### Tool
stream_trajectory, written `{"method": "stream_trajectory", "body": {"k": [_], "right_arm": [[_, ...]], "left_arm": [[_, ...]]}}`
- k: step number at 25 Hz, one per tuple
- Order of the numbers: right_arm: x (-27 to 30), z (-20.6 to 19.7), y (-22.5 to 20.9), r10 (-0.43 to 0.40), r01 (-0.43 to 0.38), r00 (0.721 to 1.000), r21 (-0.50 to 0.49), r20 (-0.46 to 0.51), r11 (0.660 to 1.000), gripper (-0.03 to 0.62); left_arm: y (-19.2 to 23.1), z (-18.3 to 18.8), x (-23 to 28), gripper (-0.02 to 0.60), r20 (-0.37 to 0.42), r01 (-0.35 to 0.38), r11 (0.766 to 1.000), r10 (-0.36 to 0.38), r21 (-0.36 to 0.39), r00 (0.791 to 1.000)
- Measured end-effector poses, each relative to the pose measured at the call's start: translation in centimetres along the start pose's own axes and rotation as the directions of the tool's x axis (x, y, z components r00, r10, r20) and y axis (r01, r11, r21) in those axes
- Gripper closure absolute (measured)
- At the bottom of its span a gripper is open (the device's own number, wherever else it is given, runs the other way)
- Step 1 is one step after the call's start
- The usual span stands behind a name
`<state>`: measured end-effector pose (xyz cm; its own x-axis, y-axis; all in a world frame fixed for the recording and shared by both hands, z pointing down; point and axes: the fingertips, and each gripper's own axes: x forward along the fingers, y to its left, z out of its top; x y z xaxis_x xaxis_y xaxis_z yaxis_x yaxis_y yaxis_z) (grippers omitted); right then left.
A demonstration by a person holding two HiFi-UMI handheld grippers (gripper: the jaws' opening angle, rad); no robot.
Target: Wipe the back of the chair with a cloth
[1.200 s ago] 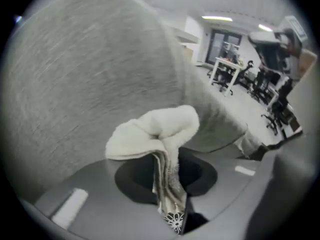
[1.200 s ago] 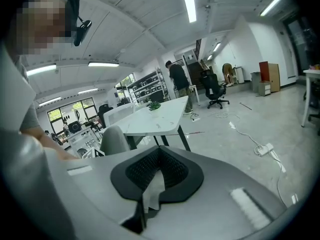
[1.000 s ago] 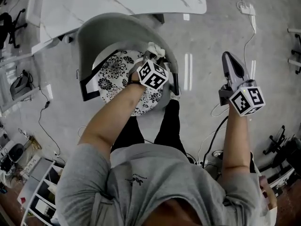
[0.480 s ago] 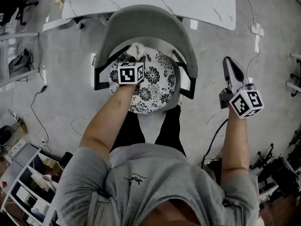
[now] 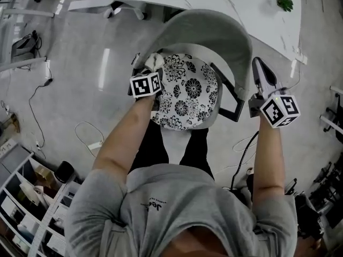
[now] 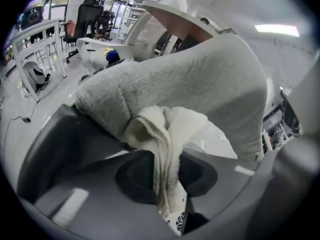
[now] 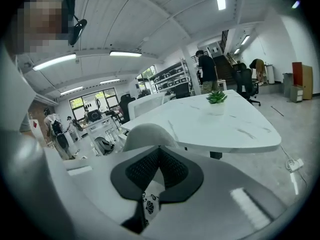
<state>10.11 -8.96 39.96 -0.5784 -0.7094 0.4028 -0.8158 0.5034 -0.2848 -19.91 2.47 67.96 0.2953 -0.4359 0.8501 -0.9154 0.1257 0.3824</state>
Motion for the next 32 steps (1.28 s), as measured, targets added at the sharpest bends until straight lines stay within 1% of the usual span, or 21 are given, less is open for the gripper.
{"method": "stream_trajectory", "body": {"k": [3, 6, 9, 12, 14, 17, 20, 22, 24, 27, 29, 30, 31, 32], "right_arm": [[1.4, 0.0, 1.7, 0.021, -0.022, 1.000, -0.008, -0.011, 1.000, 0.594], [1.9, -0.1, 2.4, 0.031, -0.032, 0.999, -0.014, -0.018, 0.999, 0.594], [1.3, -0.1, 1.9, 0.026, -0.026, 1.000, -0.009, -0.014, 1.000, 0.594], [0.0, -0.2, 0.4, 0.004, -0.004, 1.000, 0.003, -0.010, 1.000, 0.594], [-1.2, -0.3, -0.9, -0.018, 0.018, 1.000, 0.014, -0.008, 1.000, 0.594], [-3.6, -0.4, -3.3, -0.049, 0.049, 0.999, 0.032, 0.010, 0.998, 0.594], [-6.4, -0.9, -6.3, -0.084, 0.082, 0.996, 0.053, 0.042, 0.995, 0.594], [-8.2, -1.5, -8.0, -0.111, 0.108, 0.993, 0.066, 0.044, 0.992, 0.594], [-9.8, -2.3, -9.8, -0.128, 0.124, 0.991, 0.076, 0.048, 0.989, 0.594], [-12.5, -3.2, -12.4, -0.166, 0.160, 0.985, 0.102, 0.046, 0.982, 0.594], [-14.3, -3.8, -14.0, -0.187, 0.180, 0.981, 0.120, 0.055, 0.976, 0.594], [-15.2, -4.1, -14.6, -0.196, 0.187, 0.979, 0.128, 0.058, 0.974, 0.594], [-16.0, -4.3, -15.1, -0.205, 0.196, 0.977, 0.135, 0.059, 0.971, 0.594], [-16.7, -4.5, -15.6, -0.214, 0.204, 0.975, 0.142, 0.063, 0.969, 0.594]], "left_arm": [[0.7, 0.2, 1.0, 0.437, -0.008, 0.007, 0.998, -0.007, -0.060, 1.000], [0.9, 1.3, 1.9, 0.437, -0.003, 0.015, 0.992, -0.016, -0.123, 1.000], [0.4, 2.8, 2.8, 0.437, 0.002, 0.016, 0.991, -0.015, -0.134, 1.000], [-0.2, 3.9, 3.9, 0.437, -0.002, 0.007, 0.990, -0.007, -0.141, 1.000], [-0.7, 4.4, 4.6, 0.437, -0.008, -0.011, 0.992, 0.010, -0.124, 1.000], [-2.5, 5.3, 6.0, 0.437, -0.017, -0.028, 0.999, 0.028, -0.038, 0.999], [-5.7, 6.2, 7.7, 0.437, -0.022, -0.019, 0.999, 0.020, 0.041, 1.000], [-8.2, 6.4, 8.8, 0.437, -0.021, -0.005, 0.996, 0.007, 0.087, 1.000], [-11.2, 6.4, 9.9, 0.437, -0.021, 0.012, 0.987, -0.009, 0.162, 1.000], [-16.4, 5.8, 11.2, 0.437, -0.035, 0.051, 0.954, -0.043, 0.294, 0.998], [-19.4, 4.7, 11.8, 0.437, -0.061, 0.070, 0.926, -0.050, 0.371, 0.997], [-20.8, 4.0, 12.0, 0.439, -0.076, 0.082, 0.906, -0.055, 0.415, 0.996], [-22.3, 3.3, 12.1, 0.439, -0.089, 0.098, 0.881, -0.063, 0.463, 0.994], [-23.8, 2.5, 12.2, 0.439, -0.103, 0.118, 0.851, -0.075, 0.512, 0.992]]}}
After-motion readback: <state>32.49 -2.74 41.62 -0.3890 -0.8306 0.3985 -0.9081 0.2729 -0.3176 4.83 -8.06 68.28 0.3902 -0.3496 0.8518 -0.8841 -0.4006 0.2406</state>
